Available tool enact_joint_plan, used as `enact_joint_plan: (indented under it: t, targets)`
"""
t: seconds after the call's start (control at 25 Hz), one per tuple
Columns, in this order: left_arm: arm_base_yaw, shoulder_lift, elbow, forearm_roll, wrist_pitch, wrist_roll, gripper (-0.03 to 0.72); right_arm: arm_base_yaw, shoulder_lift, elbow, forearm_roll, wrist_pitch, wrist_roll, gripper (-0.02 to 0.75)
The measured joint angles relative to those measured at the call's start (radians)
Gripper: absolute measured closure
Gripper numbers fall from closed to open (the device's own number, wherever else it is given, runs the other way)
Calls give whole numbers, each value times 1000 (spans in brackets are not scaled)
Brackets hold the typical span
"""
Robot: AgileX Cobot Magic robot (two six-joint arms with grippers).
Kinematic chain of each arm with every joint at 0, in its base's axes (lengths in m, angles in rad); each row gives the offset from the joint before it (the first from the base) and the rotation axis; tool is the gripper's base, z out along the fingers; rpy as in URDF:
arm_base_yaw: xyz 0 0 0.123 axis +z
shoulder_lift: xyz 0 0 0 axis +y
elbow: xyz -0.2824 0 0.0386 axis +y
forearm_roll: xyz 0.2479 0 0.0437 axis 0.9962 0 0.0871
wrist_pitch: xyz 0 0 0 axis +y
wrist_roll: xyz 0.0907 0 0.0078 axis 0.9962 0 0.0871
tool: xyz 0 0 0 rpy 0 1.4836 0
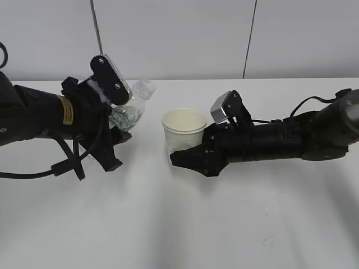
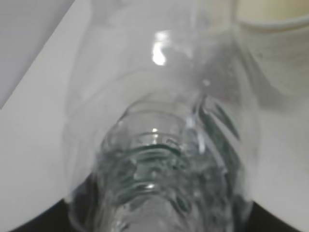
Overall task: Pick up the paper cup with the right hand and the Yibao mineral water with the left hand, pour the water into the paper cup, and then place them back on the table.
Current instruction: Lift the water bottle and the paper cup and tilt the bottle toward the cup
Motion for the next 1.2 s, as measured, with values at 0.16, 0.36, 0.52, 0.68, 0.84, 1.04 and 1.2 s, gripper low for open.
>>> enact_joint_plan:
  t: [0.16, 0.36, 0.52, 0.68, 0.84, 1.04, 1.2]
  targets:
    - [-9, 0, -40, 30, 75, 0, 351, 0, 0, -8, -19, 2, 8, 223]
    - [-29, 0, -69, 77, 131, 0, 352, 0, 0, -8, -28, 2, 20, 223]
    - [-29, 0, -71, 88, 152, 0, 353, 0, 0, -8, -32, 2, 22, 223]
    - [-29, 0, -71, 103, 163, 0, 353, 11, 0, -8, -35, 4, 26, 223]
    - [-29, 0, -71, 118, 182, 0, 353, 42, 0, -23, -42, 20, 28, 223]
    - [-29, 0, -72, 157, 227, 0, 353, 61, 0, -49, -45, 44, 47, 223]
    - [-29, 0, -89, 165, 260, 0, 353, 61, 0, -56, -49, 44, 54, 223]
